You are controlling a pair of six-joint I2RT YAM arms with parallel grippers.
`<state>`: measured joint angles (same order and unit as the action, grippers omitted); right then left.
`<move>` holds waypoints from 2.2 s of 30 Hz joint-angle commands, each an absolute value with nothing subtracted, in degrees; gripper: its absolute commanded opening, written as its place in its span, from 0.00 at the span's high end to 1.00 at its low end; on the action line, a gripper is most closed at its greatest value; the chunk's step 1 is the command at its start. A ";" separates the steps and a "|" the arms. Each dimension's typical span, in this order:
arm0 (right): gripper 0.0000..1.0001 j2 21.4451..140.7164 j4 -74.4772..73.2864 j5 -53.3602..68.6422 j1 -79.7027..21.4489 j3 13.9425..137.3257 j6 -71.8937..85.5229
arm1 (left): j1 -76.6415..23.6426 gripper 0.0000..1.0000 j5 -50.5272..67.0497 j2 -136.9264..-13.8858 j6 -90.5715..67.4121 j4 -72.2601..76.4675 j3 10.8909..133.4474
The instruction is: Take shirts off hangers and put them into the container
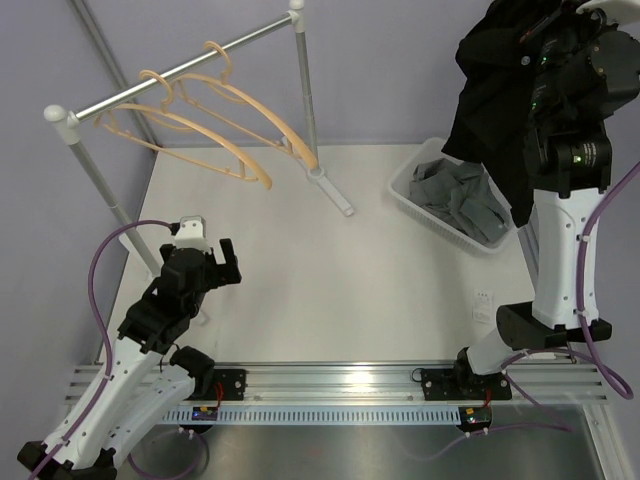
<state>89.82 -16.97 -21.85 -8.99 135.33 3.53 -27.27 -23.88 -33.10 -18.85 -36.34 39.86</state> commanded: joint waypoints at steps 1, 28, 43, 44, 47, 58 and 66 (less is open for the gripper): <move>1.00 90.09 -13.10 -14.77 -6.25 134.05 5.79 | -26.98 0.01 -23.99 -32.96 -18.11 -34.10 39.90; 1.00 87.01 7.82 -7.29 -2.11 121.38 6.77 | -26.98 0.01 -24.17 -33.22 -18.28 -34.10 39.90; 1.00 76.91 20.21 -6.95 5.18 103.54 13.88 | -26.89 0.01 -24.43 -33.31 -18.37 -34.19 39.99; 1.00 75.86 21.08 -6.51 5.71 101.45 14.41 | -26.89 0.01 -24.52 -33.31 -18.37 -34.19 39.99; 1.00 74.27 21.62 -3.88 7.11 98.02 15.47 | -26.89 0.01 -24.52 -33.40 -18.37 -34.19 39.99; 1.00 74.97 21.62 8.42 9.32 95.71 16.61 | -26.89 0.01 -24.52 -33.66 -18.37 -34.19 39.99; 1.00 81.73 19.95 18.80 9.32 102.13 20.74 | -26.89 0.01 -24.35 -33.66 -18.28 -34.19 39.99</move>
<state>80.20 16.47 12.73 9.08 98.59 18.04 -27.24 -23.88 -33.54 -18.85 -36.34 39.86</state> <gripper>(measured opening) 0.050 0.987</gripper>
